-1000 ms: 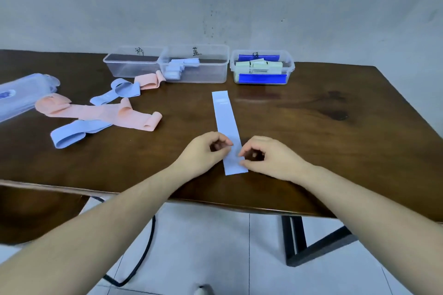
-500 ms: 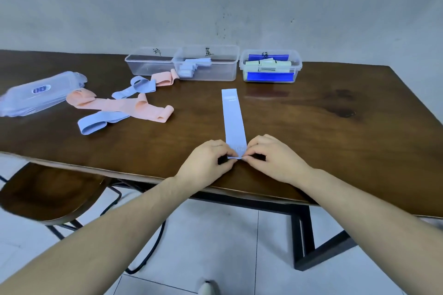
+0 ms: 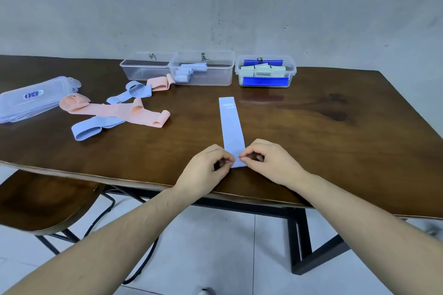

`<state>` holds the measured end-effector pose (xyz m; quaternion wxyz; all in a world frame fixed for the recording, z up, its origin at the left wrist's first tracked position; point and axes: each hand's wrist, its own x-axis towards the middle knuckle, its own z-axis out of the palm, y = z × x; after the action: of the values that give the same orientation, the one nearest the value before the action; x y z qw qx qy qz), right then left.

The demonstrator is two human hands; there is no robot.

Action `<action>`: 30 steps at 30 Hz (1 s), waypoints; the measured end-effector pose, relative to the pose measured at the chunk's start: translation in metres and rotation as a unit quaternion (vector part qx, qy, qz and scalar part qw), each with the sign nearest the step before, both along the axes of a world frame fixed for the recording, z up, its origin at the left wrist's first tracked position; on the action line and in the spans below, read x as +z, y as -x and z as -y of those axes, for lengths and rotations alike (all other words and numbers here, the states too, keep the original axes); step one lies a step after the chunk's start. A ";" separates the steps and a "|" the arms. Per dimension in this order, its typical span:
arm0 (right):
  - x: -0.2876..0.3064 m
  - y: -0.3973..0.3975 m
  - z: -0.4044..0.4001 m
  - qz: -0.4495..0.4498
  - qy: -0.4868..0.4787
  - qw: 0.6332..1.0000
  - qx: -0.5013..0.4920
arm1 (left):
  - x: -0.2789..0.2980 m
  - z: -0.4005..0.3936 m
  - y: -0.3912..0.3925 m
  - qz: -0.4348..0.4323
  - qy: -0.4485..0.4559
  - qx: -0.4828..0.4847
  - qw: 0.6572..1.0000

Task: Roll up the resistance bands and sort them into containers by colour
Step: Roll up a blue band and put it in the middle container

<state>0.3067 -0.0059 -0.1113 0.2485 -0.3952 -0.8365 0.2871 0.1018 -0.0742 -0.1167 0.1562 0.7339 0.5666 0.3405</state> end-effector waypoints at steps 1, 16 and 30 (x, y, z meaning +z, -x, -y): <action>-0.001 0.000 0.000 -0.006 0.003 1.000 -0.006 | -0.001 0.000 0.000 0.000 -0.004 0.009 1.000; -0.003 0.000 0.006 0.008 -0.032 0.999 -0.004 | -0.007 0.001 -0.004 -0.055 -0.029 0.031 0.998; -0.008 -0.001 0.005 0.083 -0.145 0.985 0.053 | -0.006 0.004 -0.004 -0.036 -0.046 0.022 0.998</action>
<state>0.3074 -0.0105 -0.1193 0.2176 -0.3329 -0.9065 0.1419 0.1063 -0.0784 -0.1223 0.0945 0.7393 0.5718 0.3428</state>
